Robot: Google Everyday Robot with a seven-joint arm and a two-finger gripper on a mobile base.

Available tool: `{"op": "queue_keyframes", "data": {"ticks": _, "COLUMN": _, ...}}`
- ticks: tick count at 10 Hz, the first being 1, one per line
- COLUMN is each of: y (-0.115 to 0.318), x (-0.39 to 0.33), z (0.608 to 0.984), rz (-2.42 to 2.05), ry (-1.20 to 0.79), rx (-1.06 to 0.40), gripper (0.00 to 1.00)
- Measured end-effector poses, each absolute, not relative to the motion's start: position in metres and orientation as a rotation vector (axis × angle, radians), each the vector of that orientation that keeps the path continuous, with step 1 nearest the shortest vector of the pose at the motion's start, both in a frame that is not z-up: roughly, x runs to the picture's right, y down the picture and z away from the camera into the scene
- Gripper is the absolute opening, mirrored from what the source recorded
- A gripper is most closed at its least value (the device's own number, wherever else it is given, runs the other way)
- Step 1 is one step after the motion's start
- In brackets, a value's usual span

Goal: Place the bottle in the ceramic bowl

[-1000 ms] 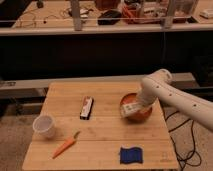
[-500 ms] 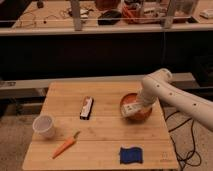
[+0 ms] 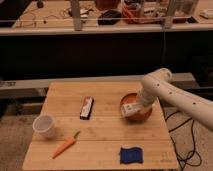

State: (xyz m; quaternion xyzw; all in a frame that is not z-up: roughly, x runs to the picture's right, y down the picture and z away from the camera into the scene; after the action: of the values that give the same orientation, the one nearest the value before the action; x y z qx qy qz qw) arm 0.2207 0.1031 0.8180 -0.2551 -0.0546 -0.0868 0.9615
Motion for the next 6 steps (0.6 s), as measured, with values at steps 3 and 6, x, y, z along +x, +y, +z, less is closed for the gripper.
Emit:
{"op": "queue_keyframes", "data": {"ticks": 3, "y": 0.1044, "x": 0.2208, "z": 0.8185, "rz": -0.165, "ry": -0.114, "rx": -0.526, "gripper": 0.30}}
{"op": "queue_keyframes", "data": {"ticks": 6, "y": 0.1055, "x": 0.2224, "z": 0.8186, "rz": -0.155, "ry": -0.115, "rx": -0.534, "gripper": 0.37}}
